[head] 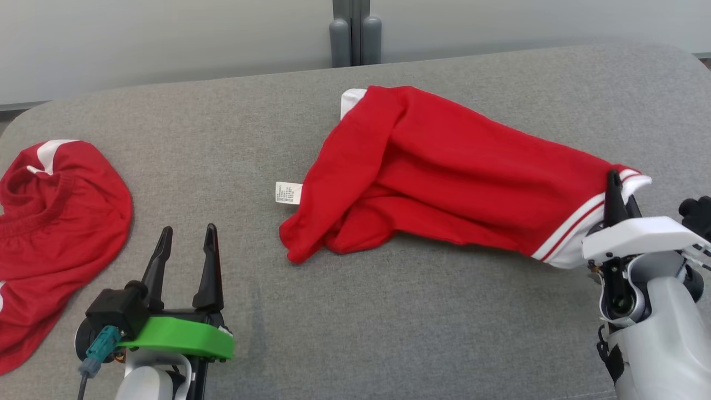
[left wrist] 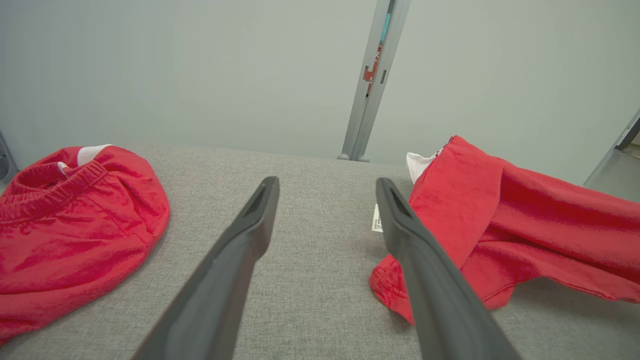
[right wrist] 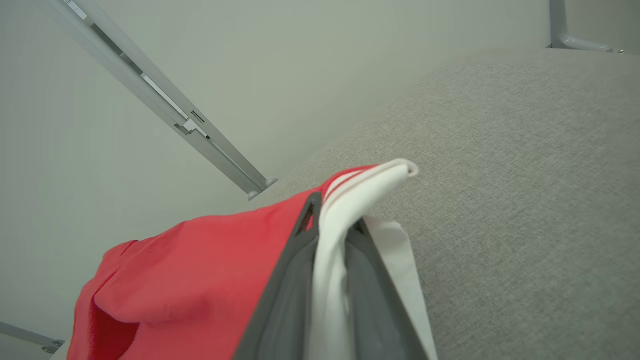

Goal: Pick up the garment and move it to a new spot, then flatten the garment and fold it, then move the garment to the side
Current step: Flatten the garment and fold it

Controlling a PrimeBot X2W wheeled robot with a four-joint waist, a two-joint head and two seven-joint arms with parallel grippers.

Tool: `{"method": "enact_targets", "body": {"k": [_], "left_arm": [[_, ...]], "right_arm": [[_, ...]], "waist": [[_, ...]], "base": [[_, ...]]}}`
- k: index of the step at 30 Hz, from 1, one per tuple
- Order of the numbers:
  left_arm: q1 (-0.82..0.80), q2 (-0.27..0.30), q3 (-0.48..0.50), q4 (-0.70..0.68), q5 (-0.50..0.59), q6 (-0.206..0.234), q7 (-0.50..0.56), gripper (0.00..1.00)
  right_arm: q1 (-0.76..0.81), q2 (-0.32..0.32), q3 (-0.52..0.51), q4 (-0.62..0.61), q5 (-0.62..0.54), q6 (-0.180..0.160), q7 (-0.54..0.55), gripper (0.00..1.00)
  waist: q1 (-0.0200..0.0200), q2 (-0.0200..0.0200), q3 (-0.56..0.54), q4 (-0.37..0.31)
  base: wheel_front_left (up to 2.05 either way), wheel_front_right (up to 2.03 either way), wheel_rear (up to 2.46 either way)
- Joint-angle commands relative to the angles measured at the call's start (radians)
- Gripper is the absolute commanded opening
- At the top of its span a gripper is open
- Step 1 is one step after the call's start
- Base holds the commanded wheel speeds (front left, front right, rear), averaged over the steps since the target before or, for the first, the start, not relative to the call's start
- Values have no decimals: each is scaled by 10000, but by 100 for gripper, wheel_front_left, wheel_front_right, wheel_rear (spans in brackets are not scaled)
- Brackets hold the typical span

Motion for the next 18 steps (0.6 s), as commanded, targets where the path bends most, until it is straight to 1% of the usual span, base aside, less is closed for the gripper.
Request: {"method": "enact_targets", "body": {"k": [1,3,6,8,10,13,14,15,18], "left_arm": [[-4,65,-40,13,-54,-19,9,100],[-99,67,-92,48,-74,-19,7,100],[-172,80,-119,83,-98,-19,9,100],[-187,100,-100,96,-122,-19,7,100],[-174,117,-82,102,-130,-19,9,100],[-131,139,-46,103,-126,-19,9,100],[-110,143,-32,98,-123,-19,9,100],[-79,144,-26,90,-120,-19,9,100],[6,157,24,59,-97,-19,9,100]], "right_arm": [[177,-6,-197,-48,-297,0,102,100],[339,9,-395,97,-484,0,194,100],[468,-5,-630,294,-1237,0,142,100],[577,-5,-768,292,-1987,0,57,100],[725,-5,-932,111,-3019,0,-84,100],[996,-3,-1289,-449,-4474,0,-447,100],[1085,0,-1336,-625,-4778,0,-548,100],[1173,13,-1228,-857,-4981,0,-677,100],[1523,3,-476,-1502,-5197,-1,-962,100]], "waist": [[0,0,21,32],[0,0,43,81],[0,0,53,144],[0,0,46,173],[0,0,24,198],[0,0,-20,232],[0,0,-36,239],[0,0,-59,246],[0,0,-101,228]], "base": [[0,0,0],[0,0,0],[0,0,0],[0,0,0],[0,0,0],[0,0,0],[0,0,0],[0,0,0],[0,0,0]]}}
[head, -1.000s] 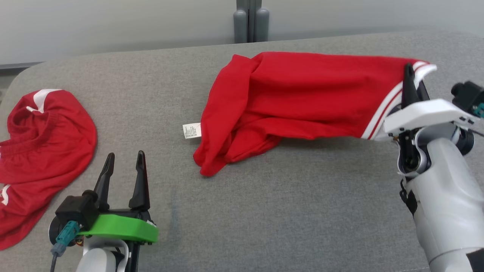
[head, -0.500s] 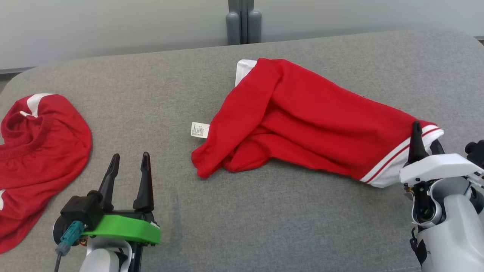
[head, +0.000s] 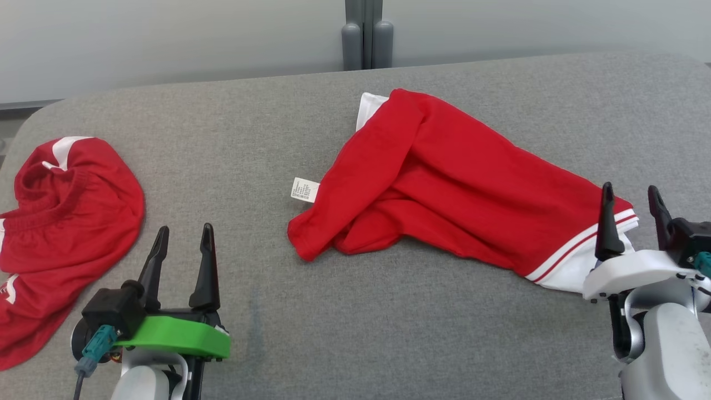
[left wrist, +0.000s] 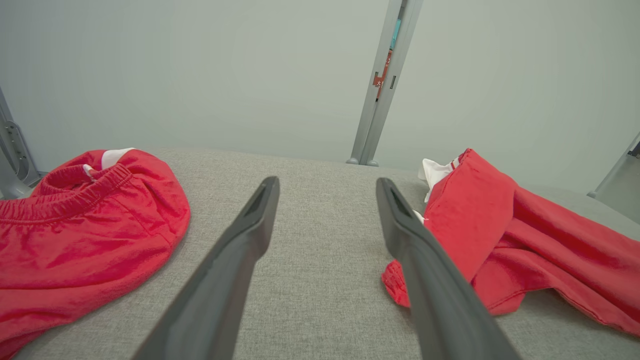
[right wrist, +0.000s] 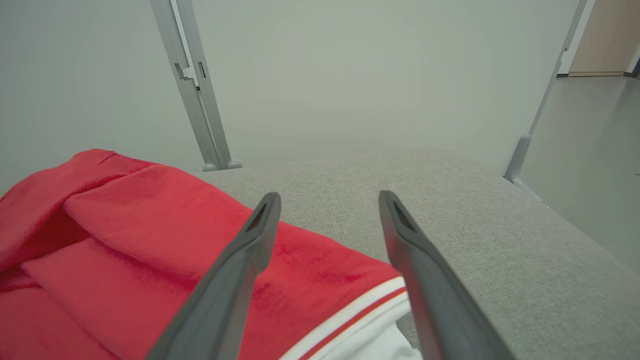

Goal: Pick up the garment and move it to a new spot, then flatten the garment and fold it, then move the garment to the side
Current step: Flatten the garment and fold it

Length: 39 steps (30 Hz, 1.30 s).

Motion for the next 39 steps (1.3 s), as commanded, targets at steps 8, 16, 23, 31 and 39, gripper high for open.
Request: {"method": "enact_targets", "body": {"k": [8,16,23,31,39], "left_arm": [[270,66,66,38,55,-19,9,100],[539,49,38,181,146,-19,7,100],[668,16,33,270,173,-19,7,100],[430,125,-368,693,98,-20,7,100],[-1130,663,-2187,2298,-462,-18,661,100]], "right_arm": [[1271,-16,1402,-1493,-238,-6,-444,100],[2005,-27,2352,-1898,-434,-6,-492,100],[2207,-16,2591,-1945,-105,-6,-270,100],[2190,-17,2633,-1980,176,-6,-123,100],[1814,-17,2997,-1916,448,-4,-115,100]], "waist": [[0,-1,-343,-80],[0,-1,-743,-162],[0,-1,-873,-153],[0,-1,-797,-173],[0,-1,-302,-522]], "base": [[0,0,0],[0,0,0],[0,0,0],[0,0,0],[0,0,0]]}}
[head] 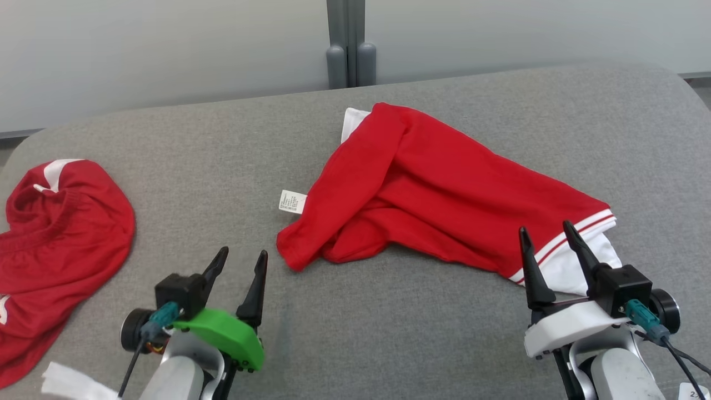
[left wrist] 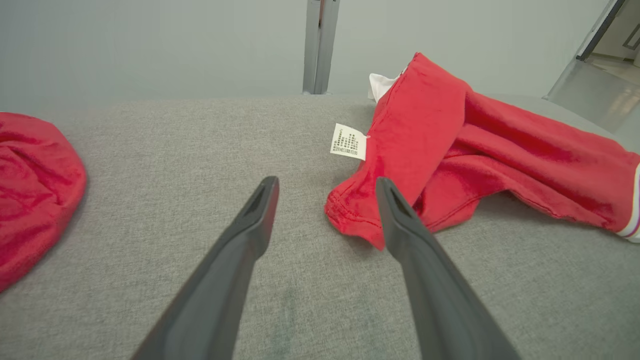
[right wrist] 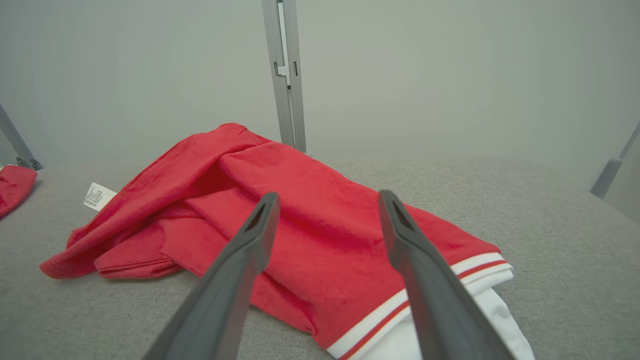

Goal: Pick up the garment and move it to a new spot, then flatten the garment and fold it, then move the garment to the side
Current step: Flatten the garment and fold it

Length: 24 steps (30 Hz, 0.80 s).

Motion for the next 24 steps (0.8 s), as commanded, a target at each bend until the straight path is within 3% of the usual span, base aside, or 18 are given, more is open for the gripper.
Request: {"method": "enact_targets", "body": {"k": [1,4,13,22,23,24], "left_arm": [[-451,130,-312,266,-74,-16,139,100],[-1130,219,-941,981,-380,-16,491,100],[-2984,289,-1622,3317,-620,0,1539,100],[-3603,179,-2161,4266,-1121,-10,2182,100],[-3628,239,-2279,4298,-1183,-10,2218,84],[-3671,280,-2358,4326,-1243,-11,2205,25]], "right_arm": [[-177,-28,73,10,91,-10,-7,100],[-332,-30,200,74,162,-10,-48,100],[-768,-23,603,312,383,-10,-217,100],[-813,-25,636,465,510,-12,-324,100],[-841,-23,635,479,509,-10,-316,100],[-859,-22,640,489,519,-10,-327,100]], "waist": [[0,0,282,-207],[0,0,587,-387],[0,0,1231,-992],[0,0,1415,-1171],[0,0,1431,-1178],[0,0,1444,-1182]], "base": [[0,0,0],[0,0,0],[0,0,0],[0,0,0],[0,0,0],[0,0,0]]}}
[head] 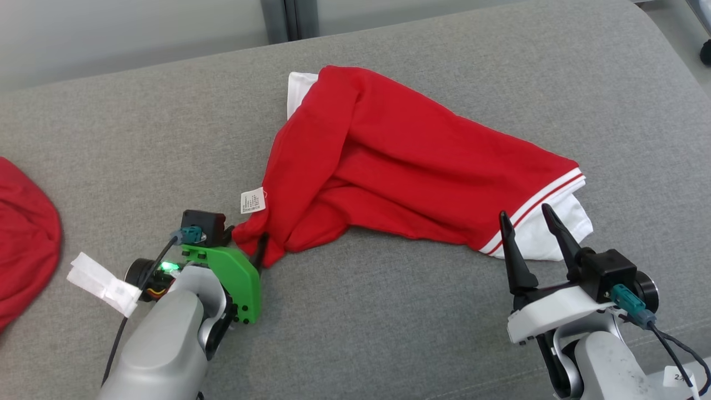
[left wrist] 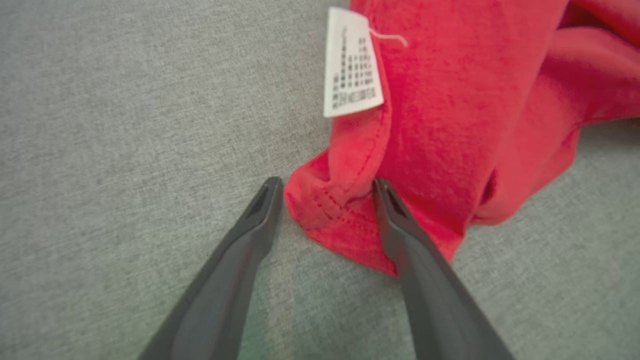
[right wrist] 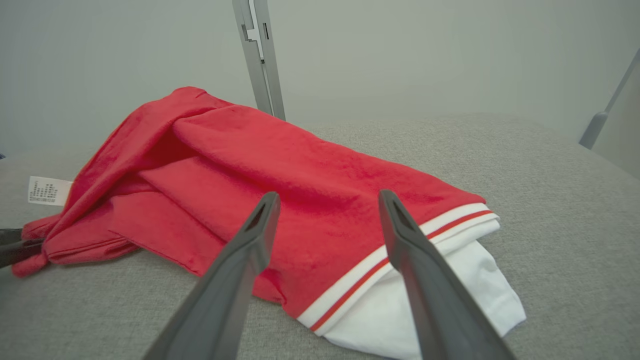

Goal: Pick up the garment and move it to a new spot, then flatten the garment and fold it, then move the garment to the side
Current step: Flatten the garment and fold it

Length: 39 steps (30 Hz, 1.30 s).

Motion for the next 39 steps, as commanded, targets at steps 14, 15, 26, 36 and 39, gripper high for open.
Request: {"method": "enact_targets", "body": {"k": [14,15,26,36,39], "left_arm": [[-2470,720,469,203,54,500,-1898,0],[-2728,797,489,247,89,531,-1862,0],[-5483,1709,764,582,467,1235,-1802,0],[-5138,1177,592,1614,214,1145,-1968,100],[-4802,853,701,1831,31,1102,-2146,100]], "right_arm": [[-538,-17,522,-271,-22,-12,-113,100],[-586,-17,574,-282,-1,-12,-112,100],[-1091,-13,1372,-277,306,-12,-127,100],[-1165,-13,1217,-181,200,-10,-132,100],[-1144,-19,1165,-134,110,-12,-133,100]], "waist": [[0,0,825,-156],[0,0,910,-205],[0,0,1993,-1045],[0,0,1922,-719],[0,0,1712,-358]], "base": [[0,0,0],[0,0,0],[0,0,0],[0,0,0],[0,0,0]]}}
